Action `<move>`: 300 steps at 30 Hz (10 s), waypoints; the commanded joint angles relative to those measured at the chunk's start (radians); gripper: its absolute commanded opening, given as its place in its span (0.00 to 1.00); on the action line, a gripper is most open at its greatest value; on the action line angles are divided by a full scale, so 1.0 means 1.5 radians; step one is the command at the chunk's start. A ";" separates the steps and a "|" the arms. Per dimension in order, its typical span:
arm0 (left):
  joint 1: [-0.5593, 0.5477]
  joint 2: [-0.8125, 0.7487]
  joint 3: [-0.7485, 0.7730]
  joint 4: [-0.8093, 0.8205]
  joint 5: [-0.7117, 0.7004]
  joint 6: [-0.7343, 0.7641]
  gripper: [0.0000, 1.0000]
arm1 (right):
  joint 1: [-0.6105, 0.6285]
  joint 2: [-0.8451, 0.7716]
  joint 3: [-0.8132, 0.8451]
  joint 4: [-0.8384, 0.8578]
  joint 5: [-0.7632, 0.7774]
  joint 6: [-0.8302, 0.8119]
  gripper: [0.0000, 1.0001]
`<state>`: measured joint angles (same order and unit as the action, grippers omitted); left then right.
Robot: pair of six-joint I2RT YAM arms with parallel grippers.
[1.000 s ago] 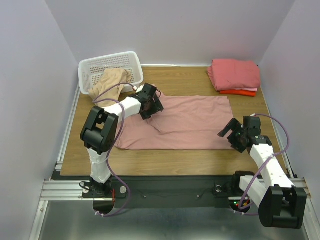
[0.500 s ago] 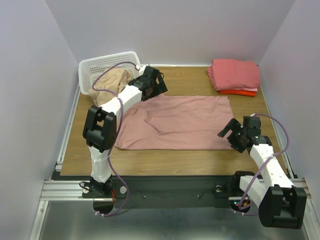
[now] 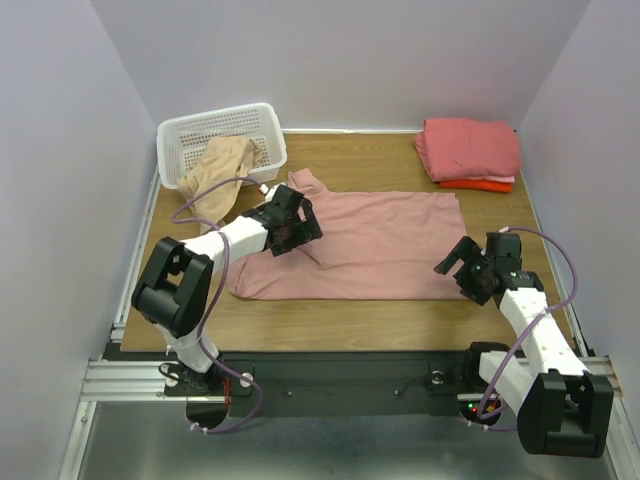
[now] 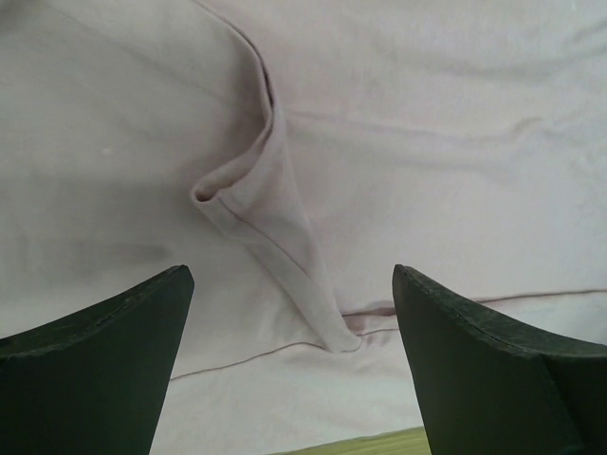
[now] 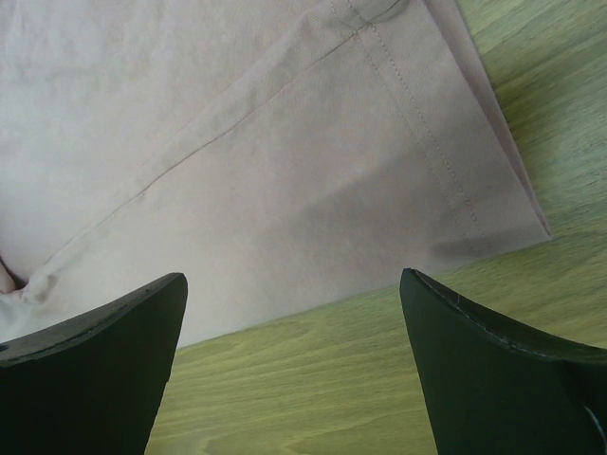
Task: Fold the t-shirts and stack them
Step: Fold the tshirt
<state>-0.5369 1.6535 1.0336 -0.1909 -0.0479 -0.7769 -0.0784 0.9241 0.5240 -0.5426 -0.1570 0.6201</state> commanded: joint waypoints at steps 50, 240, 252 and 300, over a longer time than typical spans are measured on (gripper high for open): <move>-0.038 -0.124 -0.005 0.041 -0.081 -0.035 0.98 | 0.155 0.052 0.078 0.080 0.027 0.003 1.00; 0.050 -0.495 -0.360 0.033 0.037 -0.229 0.99 | 0.051 -0.044 0.048 0.013 -0.033 0.066 1.00; 0.035 -0.277 -0.314 0.024 -0.049 -0.210 0.98 | 0.105 0.063 -0.038 0.088 0.064 0.091 1.00; 0.011 0.347 0.746 -0.258 -0.251 0.284 0.95 | 0.104 0.102 0.236 -0.035 0.238 0.012 1.00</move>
<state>-0.5179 1.9808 1.8717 -0.4274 -0.3103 -0.5831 0.0792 1.0641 0.8436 -0.6544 0.1577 0.6697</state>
